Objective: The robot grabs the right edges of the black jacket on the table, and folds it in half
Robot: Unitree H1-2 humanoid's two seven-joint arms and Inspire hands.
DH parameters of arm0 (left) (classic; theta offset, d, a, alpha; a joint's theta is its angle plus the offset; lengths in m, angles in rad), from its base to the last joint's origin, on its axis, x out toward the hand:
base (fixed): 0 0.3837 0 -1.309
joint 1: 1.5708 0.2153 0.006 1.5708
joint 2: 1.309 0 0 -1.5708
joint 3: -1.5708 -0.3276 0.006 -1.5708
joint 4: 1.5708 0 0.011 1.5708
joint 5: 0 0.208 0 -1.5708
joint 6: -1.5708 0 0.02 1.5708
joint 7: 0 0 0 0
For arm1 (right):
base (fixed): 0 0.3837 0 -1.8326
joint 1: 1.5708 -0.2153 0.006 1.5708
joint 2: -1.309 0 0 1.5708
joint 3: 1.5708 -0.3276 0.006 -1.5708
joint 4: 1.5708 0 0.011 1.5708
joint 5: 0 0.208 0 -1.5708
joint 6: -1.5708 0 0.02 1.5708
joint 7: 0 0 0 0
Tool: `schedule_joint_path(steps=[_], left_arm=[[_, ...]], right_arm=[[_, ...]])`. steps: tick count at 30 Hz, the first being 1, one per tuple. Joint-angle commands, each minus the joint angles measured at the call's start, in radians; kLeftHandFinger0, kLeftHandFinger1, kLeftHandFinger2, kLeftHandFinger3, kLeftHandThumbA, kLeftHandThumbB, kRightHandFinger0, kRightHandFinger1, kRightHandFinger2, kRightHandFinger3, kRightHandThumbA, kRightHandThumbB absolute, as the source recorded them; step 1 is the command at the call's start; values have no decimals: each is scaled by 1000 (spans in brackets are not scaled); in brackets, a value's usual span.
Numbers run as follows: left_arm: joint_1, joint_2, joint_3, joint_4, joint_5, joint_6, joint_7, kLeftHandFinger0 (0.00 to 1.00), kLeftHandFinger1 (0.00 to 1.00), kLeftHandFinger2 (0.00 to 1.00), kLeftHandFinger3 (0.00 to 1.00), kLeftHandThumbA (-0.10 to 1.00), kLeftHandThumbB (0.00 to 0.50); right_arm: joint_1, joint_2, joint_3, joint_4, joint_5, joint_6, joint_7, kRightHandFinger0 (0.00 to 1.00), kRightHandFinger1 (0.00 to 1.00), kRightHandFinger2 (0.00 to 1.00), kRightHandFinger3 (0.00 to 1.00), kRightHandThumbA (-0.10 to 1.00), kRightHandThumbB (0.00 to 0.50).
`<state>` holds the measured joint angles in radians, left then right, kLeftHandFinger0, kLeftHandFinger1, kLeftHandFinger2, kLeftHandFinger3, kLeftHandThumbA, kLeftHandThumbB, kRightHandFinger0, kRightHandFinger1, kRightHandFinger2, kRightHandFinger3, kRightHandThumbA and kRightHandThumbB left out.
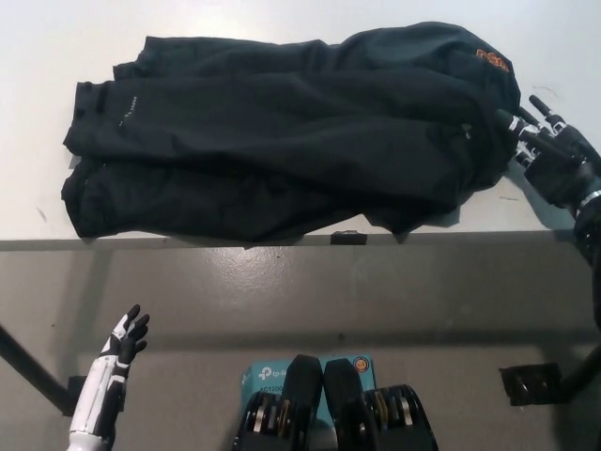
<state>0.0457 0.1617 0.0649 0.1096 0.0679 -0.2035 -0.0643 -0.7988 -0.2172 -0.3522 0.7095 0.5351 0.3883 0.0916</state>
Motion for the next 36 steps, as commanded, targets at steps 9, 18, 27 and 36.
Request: schedule_joint_path(steps=[9, 18, 27, 36], left_arm=[[-17, 20, 8, -35, -3, -24, 5, 1000, 1000, 1000, 1000, 1000, 190], [-27, 18, 5, -28, 7, -27, 10, 1000, 1000, 1000, 1000, 1000, 179], [-33, 25, 4, -34, 1, -15, 0, 1000, 1000, 1000, 1000, 1000, 188], [-33, 24, 5, -33, 4, -14, 4, 1000, 1000, 1000, 1000, 999, 196]], right_arm=[[-36, -38, -3, 13, -23, -75, 46, 1000, 1000, 1000, 1000, 1000, 407], [-46, -22, -30, 16, 17, -37, 75, 1000, 1000, 1000, 1000, 1000, 392], [-49, -24, -29, 20, -2, -63, 60, 1000, 1000, 1000, 1000, 1000, 409], [-54, -24, -20, 59, 2, -53, 101, 1000, 1000, 1000, 1000, 1000, 387]])
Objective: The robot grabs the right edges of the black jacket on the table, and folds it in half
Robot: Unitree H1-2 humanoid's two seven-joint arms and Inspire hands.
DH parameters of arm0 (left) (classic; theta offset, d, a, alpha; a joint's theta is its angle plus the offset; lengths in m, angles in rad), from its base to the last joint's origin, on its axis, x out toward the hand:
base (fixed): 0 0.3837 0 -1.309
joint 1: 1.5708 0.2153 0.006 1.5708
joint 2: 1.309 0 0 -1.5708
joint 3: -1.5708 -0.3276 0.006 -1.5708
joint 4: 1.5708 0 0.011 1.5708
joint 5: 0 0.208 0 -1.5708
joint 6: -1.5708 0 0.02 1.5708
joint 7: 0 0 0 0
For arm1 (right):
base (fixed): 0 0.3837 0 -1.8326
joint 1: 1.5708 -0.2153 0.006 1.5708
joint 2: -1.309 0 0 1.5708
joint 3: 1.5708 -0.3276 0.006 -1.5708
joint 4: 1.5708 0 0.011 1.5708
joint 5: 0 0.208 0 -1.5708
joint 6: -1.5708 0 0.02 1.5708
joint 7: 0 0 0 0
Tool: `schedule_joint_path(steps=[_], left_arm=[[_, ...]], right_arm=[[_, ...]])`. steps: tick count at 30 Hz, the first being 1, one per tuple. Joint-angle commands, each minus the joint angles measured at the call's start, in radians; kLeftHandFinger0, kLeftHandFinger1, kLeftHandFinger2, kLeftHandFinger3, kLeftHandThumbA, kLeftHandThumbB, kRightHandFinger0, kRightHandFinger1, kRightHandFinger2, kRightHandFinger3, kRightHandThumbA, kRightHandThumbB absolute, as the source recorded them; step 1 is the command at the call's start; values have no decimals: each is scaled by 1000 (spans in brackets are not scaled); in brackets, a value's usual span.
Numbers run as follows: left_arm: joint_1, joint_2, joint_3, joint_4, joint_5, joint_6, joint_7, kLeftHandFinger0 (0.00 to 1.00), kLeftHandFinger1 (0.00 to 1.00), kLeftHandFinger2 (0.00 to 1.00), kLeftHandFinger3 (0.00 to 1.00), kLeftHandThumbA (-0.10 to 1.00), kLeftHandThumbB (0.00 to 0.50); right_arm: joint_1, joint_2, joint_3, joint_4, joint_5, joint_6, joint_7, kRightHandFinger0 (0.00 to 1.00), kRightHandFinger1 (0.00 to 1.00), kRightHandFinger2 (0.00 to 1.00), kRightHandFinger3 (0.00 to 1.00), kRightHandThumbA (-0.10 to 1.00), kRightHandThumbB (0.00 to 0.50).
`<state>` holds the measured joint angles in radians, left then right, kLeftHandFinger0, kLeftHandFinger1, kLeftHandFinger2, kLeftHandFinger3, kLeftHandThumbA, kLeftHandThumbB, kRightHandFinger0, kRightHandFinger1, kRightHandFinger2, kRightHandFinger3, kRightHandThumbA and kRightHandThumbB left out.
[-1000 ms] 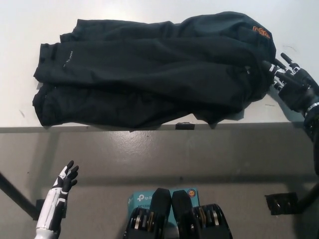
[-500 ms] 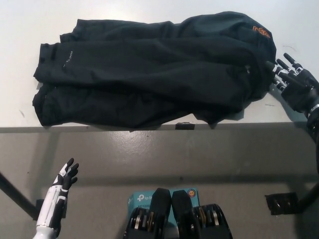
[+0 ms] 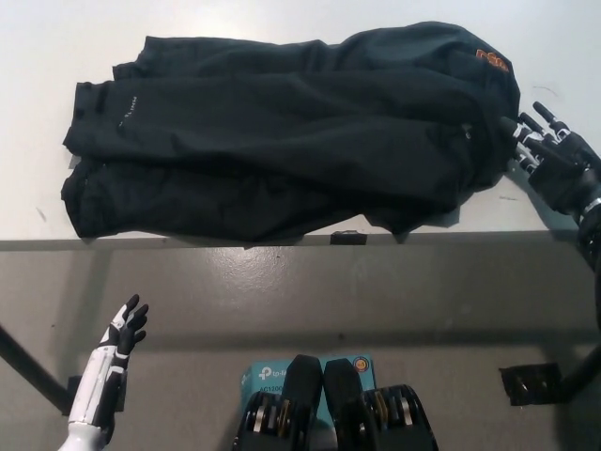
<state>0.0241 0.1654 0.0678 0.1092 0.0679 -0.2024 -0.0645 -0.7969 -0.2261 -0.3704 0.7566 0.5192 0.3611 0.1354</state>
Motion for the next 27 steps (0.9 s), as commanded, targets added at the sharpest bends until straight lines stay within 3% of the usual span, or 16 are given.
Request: schedule_joint_path(steps=[1, 5, 10, 14, 19, 20, 23, 24, 25, 26, 27], left_arm=[[-12, 23, 1, -32, 8, -15, 5, 1000, 1000, 1000, 1000, 1000, 195], [-19, 24, 2, -39, -1, -2, -2, 1000, 1000, 1000, 1000, 1000, 196], [-24, 24, 0, -38, 7, -7, 3, 1000, 1000, 1000, 1000, 1000, 197], [-24, 24, 2, -39, -1, -8, 0, 1000, 1000, 1000, 1000, 1000, 192], [-31, 24, 4, -42, 3, 1, 5, 1000, 1000, 1000, 1000, 1000, 201], [-33, 27, 2, -43, 6, -1, 2, 1000, 1000, 1000, 1000, 1000, 198], [-37, 28, 4, -39, -1, -4, -1, 1000, 1000, 1000, 1000, 1000, 195], [-38, 28, 2, -40, 1, -4, -2, 1000, 1000, 1000, 1000, 1000, 195], [-38, 25, 3, -42, -7, -1, -4, 1000, 1000, 1000, 1000, 1000, 195], [-39, 25, 2, -40, -5, -5, -3, 1000, 1000, 1000, 1000, 1000, 194], [-39, 25, 2, -40, -5, -6, -2, 1000, 1000, 1000, 1000, 1000, 193]], right_arm=[[-62, -9, -8, 24, 24, -22, 55, 1000, 1000, 1000, 1000, 1000, 385], [-74, 15, -12, 26, 39, 13, 49, 1000, 1000, 1000, 1000, 1000, 430], [-92, 45, -15, 74, 45, -3, 54, 1000, 1000, 1000, 1000, 1000, 454], [-118, 74, -5, 119, 30, -18, 42, 1000, 1000, 1000, 1000, 1000, 438], [-152, 117, 6, 112, 15, -9, 5, 1000, 1000, 1000, 1000, 983, 476], [-164, 128, -4, 113, 23, -4, -10, 1000, 1000, 1000, 1000, 915, 483], [-178, 146, 1, 99, 13, 6, -39, 1000, 1000, 1000, 1000, 869, 500], [-192, 153, -5, 100, 9, 16, -72, 1000, 1000, 1000, 1000, 810, 500], [-217, 168, -23, 115, 2, 8, -149, 1000, 1000, 1000, 1000, 680, 500], [-242, 179, -28, 143, -25, -36, -231, 605, 809, 1000, 1000, 592, 499], [-245, 181, -30, 146, -29, -41, -241, 592, 852, 1000, 1000, 592, 500]])
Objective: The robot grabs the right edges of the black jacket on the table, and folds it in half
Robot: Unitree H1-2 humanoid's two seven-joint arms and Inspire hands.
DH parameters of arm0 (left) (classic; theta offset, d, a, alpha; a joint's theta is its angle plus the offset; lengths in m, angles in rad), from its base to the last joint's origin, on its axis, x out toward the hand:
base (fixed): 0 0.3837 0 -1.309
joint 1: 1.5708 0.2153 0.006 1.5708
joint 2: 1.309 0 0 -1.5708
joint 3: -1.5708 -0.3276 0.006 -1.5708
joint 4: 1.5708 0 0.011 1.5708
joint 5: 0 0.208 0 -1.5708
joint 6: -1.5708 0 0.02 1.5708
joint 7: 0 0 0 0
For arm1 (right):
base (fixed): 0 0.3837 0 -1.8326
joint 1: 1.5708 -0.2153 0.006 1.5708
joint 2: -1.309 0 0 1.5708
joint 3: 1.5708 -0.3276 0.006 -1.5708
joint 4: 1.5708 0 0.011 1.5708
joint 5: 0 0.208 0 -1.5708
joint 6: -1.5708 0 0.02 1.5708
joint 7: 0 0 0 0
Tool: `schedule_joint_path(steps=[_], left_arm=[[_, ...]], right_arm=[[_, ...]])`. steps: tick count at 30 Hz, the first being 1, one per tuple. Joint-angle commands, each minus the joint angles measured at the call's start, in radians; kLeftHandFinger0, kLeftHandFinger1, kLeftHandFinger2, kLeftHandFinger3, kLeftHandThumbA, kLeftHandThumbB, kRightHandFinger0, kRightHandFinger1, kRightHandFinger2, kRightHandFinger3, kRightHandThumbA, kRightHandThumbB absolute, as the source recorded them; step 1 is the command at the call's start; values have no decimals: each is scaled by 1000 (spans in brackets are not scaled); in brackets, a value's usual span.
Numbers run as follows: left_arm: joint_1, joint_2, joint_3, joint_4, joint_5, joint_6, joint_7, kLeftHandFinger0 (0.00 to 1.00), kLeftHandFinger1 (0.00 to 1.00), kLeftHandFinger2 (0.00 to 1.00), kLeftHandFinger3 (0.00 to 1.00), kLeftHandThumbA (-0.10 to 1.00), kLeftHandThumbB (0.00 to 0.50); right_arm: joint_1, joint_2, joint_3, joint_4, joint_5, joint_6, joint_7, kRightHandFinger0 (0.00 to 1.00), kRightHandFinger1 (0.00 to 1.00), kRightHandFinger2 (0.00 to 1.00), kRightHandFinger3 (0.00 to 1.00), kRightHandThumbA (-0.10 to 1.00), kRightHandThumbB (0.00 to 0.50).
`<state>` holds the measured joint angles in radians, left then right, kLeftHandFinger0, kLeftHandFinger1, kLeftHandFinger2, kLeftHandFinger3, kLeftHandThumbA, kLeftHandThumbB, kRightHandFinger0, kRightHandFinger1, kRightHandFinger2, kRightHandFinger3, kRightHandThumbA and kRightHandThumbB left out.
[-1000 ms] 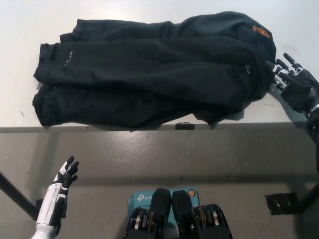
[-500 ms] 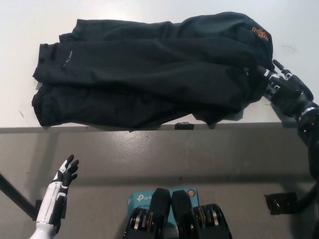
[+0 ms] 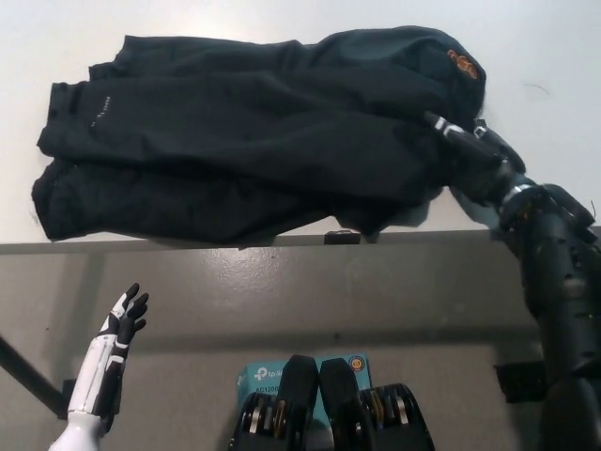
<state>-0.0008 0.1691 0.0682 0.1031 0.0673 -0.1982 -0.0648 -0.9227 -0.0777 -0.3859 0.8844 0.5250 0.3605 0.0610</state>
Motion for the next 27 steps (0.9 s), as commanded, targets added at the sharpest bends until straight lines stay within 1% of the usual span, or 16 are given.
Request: schedule_joint_path(steps=[1, 2, 3, 4, 7, 8, 11, 12, 16, 19, 21, 22, 23, 24, 25, 27], left_arm=[[-16, 22, 2, -34, -8, -7, -5, 1000, 1000, 1000, 1000, 1000, 197], [-19, 23, 2, -32, -6, -6, -3, 1000, 1000, 1000, 1000, 1000, 198], [-20, 25, 2, -35, -2, -1, -2, 1000, 1000, 1000, 1000, 1000, 201], [-21, 26, 2, -35, -2, 1, -3, 1000, 1000, 1000, 1000, 1000, 201], [-23, 28, 2, -38, -1, 7, -4, 1000, 1000, 1000, 1000, 1000, 203], [-25, 29, 2, -36, 0, 6, -4, 1000, 1000, 1000, 1000, 1000, 202], [-28, 29, -1, -35, 1, 3, -6, 1000, 1000, 1000, 1000, 1000, 192], [-29, 29, 0, -33, -1, 1, -6, 1000, 1000, 1000, 1000, 1000, 190], [-31, 27, 1, -39, -3, 10, -3, 1000, 1000, 1000, 1000, 1000, 191], [-36, 31, 0, -40, -5, 13, -6, 1000, 1000, 1000, 1000, 1000, 186], [-41, 32, -1, -37, -6, 13, -7, 1000, 1000, 1000, 1000, 1000, 187], [-43, 32, -3, -38, -4, 16, -6, 1000, 1000, 1000, 1000, 1000, 189], [-44, 32, -4, -39, -3, 19, -6, 1000, 1000, 1000, 1000, 1000, 189], [-45, 34, -6, -39, 6, 20, -4, 1000, 1000, 1000, 1000, 1000, 191], [-48, 34, -6, -38, 6, 22, -3, 1000, 1000, 1000, 1000, 1000, 197], [-54, 34, -5, -34, -9, 18, -9, 1000, 1000, 1000, 1000, 1000, 199]], right_arm=[[-144, 55, -33, 38, -68, -129, -297, 45, 199, 487, 687, 294, 444], [-162, 71, -61, 46, -56, -174, -343, 2, 27, 368, 590, 114, 407], [-172, 77, -56, 41, -68, -182, -357, 0, 17, 380, 648, -65, 333], [-175, 77, -46, 40, -79, -186, -355, 0, 73, 444, 638, -93, 295], [-166, 79, -11, 7, -111, -179, -337, 0, 220, 669, 488, -100, 195], [-167, 78, -9, 8, -114, -178, -340, 0, 243, 720, 465, -100, 190], [-164, 77, -9, 9, -116, -192, -336, 0, 319, 861, 187, -100, 173], [-164, 81, -14, 4, -114, -195, -343, 0, 318, 870, 258, -100, 162], [-162, 84, -21, 3, -114, -211, -357, 0, 334, 660, 8, -100, 148], [-158, 85, -30, 14, -106, -244, -352, 0, 287, 305, 375, -100, 143], [-152, 87, -37, 9, -95, -270, -340, 0, 294, 36, 540, -100, 128], [-150, 87, -42, 9, -89, -281, -334, 0, 336, 140, 669, -100, 124], [-149, 86, -47, 9, -85, -288, -333, 0, 342, 219, 683, -100, 127], [-152, 85, -59, 15, -77, -300, -339, 0, 359, 604, 809, -100, 126], [-153, 82, -63, 18, -75, -304, -335, 0, 358, 760, 874, -100, 109], [-149, 73, -83, 17, -60, -325, -317, 0, 377, 880, 930, -100, 68]])
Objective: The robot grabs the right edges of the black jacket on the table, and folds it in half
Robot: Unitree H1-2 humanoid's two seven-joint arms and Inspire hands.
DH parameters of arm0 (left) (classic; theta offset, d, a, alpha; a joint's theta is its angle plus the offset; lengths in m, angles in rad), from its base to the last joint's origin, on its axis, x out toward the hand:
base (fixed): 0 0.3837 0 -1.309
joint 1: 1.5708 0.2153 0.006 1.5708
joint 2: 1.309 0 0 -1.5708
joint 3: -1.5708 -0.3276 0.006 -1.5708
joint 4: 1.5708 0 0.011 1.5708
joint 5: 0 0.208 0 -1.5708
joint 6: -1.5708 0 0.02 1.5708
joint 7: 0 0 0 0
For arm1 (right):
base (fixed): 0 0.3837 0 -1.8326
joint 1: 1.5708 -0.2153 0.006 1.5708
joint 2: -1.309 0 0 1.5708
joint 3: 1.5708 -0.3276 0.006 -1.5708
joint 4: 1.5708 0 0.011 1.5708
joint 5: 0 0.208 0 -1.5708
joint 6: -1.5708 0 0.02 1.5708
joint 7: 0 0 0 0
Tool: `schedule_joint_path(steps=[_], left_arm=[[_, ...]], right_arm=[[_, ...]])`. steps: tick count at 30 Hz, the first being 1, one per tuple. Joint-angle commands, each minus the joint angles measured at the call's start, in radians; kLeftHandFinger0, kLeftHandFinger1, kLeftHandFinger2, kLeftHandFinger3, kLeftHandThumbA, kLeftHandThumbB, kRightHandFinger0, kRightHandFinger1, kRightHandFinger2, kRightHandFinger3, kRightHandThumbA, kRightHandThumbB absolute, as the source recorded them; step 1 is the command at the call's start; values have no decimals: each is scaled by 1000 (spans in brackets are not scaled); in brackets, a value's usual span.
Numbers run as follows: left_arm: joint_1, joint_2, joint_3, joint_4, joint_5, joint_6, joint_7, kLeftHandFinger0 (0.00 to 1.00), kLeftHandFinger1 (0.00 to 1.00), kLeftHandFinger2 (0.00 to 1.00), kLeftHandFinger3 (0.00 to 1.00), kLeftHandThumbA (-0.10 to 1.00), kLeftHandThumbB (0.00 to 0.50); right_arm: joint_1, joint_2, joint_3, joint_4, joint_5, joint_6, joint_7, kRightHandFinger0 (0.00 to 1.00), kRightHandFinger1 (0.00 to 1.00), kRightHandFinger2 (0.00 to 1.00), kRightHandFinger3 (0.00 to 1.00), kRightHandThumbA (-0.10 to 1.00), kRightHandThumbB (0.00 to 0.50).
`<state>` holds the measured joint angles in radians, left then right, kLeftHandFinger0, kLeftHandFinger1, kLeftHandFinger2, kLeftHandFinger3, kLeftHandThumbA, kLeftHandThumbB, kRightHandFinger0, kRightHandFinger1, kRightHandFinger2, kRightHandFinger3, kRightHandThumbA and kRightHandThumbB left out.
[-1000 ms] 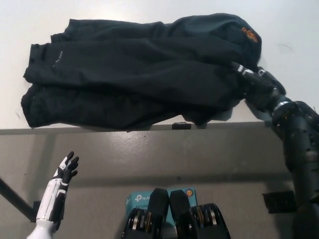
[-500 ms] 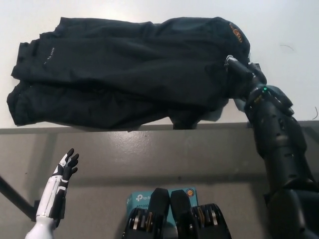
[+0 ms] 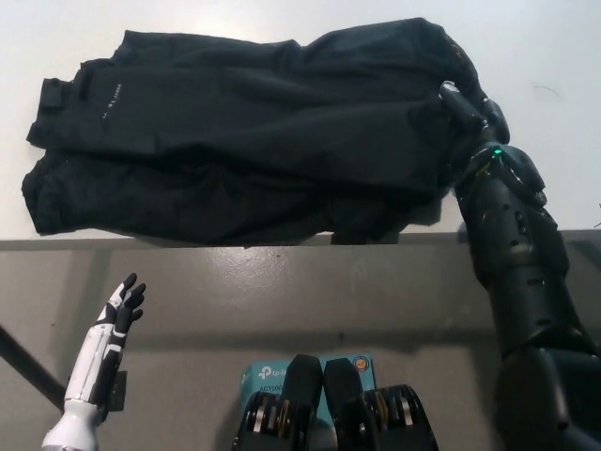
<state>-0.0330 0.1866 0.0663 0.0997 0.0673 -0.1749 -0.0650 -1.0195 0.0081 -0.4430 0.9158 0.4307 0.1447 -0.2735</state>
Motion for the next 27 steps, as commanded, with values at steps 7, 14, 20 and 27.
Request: schedule_joint_path(steps=[7, 14, 20, 27], left_arm=[[-33, 22, -5, -25, -7, -6, -12, 1000, 1000, 1000, 1000, 1000, 198], [-36, 24, -3, -36, -4, 9, -8, 1000, 1000, 1000, 1000, 1000, 204], [-45, 22, -7, -36, -3, 7, -9, 1000, 1000, 1000, 1000, 1000, 195], [-51, 22, -7, -37, -6, 17, -9, 1000, 1000, 1000, 1000, 1000, 191]], right_arm=[[-48, -66, -110, -54, 79, -114, 2, 0, 314, 760, 1000, -100, 74], [-59, -139, -147, -68, 95, -96, 22, 0, 287, 787, 1000, -100, 38], [-72, -180, -175, -78, 124, -87, 7, 0, 220, 701, 1000, -100, 52], [-93, -165, -160, -177, 125, -69, -15, 0, 159, 667, 1000, -100, 62]])
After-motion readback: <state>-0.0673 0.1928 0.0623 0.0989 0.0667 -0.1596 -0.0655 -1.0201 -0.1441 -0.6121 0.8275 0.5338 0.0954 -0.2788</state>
